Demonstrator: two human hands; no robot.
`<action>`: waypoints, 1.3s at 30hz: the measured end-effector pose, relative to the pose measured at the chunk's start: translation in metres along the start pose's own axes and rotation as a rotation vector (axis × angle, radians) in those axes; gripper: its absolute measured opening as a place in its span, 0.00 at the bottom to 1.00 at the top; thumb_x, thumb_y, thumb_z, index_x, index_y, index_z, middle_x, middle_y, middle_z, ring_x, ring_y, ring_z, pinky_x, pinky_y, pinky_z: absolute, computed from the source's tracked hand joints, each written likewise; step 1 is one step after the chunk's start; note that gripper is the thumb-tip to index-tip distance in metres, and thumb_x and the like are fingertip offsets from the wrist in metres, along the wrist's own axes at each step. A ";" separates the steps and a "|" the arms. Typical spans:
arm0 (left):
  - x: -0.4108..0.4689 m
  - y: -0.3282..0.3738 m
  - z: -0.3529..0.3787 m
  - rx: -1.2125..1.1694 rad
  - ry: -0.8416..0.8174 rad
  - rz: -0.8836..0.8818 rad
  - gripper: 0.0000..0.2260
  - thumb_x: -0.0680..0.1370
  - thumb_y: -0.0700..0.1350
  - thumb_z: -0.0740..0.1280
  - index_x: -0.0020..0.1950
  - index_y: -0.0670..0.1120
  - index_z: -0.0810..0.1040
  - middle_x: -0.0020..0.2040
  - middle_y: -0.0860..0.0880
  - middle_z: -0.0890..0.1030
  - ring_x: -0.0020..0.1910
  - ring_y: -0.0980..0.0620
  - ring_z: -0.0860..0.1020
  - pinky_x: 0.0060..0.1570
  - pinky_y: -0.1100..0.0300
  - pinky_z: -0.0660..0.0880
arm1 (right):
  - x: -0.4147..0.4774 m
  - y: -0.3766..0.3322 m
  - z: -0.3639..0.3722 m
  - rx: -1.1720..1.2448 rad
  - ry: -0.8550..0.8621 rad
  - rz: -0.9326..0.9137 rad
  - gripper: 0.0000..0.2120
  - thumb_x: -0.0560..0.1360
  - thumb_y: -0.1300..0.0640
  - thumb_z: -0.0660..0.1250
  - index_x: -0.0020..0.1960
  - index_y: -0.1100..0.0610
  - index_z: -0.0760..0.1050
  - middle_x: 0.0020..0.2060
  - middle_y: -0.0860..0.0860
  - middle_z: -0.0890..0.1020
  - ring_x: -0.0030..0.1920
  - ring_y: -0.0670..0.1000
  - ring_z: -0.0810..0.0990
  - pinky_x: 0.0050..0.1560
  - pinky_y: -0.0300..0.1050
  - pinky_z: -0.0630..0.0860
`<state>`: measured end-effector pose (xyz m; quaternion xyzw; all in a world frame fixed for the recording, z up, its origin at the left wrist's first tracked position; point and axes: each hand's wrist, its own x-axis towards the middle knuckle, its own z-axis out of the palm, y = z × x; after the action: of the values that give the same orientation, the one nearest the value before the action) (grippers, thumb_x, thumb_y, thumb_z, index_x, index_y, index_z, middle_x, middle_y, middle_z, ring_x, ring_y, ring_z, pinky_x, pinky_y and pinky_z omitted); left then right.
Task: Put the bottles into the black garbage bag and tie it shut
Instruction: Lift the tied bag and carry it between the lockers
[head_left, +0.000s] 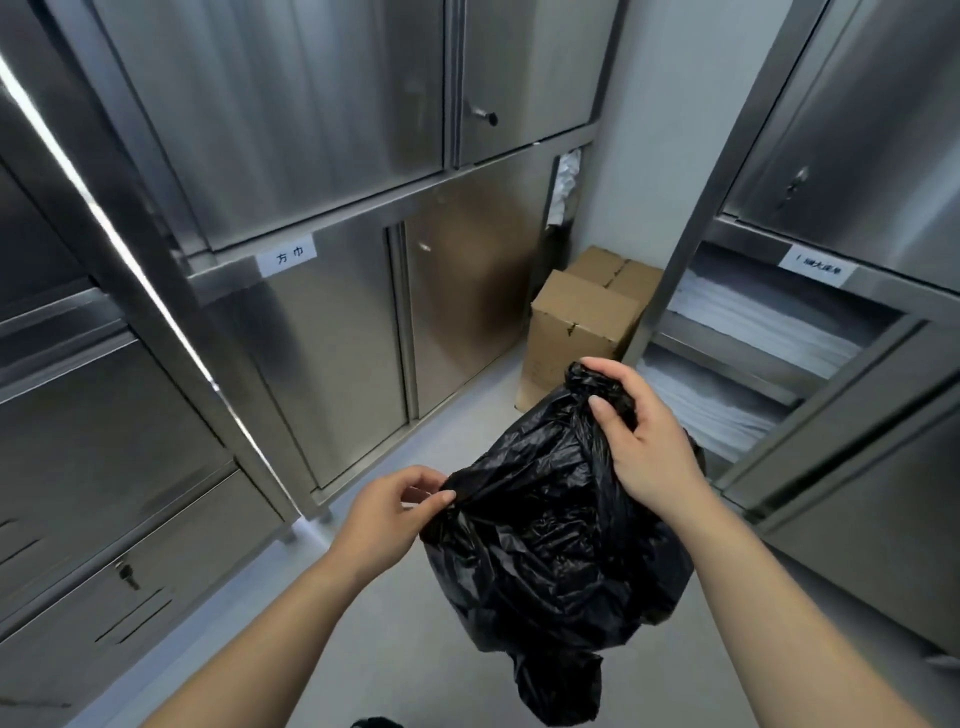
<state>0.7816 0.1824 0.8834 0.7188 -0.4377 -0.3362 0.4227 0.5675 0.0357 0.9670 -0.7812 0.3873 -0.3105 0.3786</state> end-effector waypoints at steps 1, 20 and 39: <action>0.013 0.001 0.004 -0.007 -0.016 0.003 0.03 0.74 0.48 0.70 0.41 0.57 0.81 0.43 0.57 0.84 0.43 0.60 0.81 0.43 0.65 0.76 | 0.010 0.005 -0.003 -0.001 0.008 0.006 0.16 0.79 0.53 0.59 0.61 0.34 0.68 0.60 0.42 0.75 0.59 0.41 0.73 0.59 0.43 0.71; 0.325 -0.002 -0.002 -0.101 -0.382 0.021 0.09 0.75 0.56 0.66 0.55 0.60 0.77 0.54 0.58 0.81 0.53 0.63 0.77 0.53 0.68 0.71 | 0.233 0.067 -0.043 -0.144 0.281 0.129 0.18 0.78 0.55 0.61 0.58 0.31 0.69 0.60 0.42 0.77 0.63 0.48 0.74 0.65 0.56 0.70; 0.531 0.061 -0.003 -0.193 -0.127 0.089 0.06 0.75 0.42 0.69 0.38 0.48 0.82 0.33 0.46 0.82 0.33 0.53 0.79 0.36 0.55 0.76 | 0.433 0.129 -0.090 -0.040 0.269 0.089 0.16 0.78 0.55 0.60 0.59 0.35 0.71 0.59 0.42 0.77 0.61 0.45 0.75 0.61 0.48 0.73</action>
<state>0.9707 -0.3172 0.8793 0.6317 -0.4608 -0.4025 0.4760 0.6695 -0.4133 0.9891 -0.7221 0.4748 -0.3875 0.3210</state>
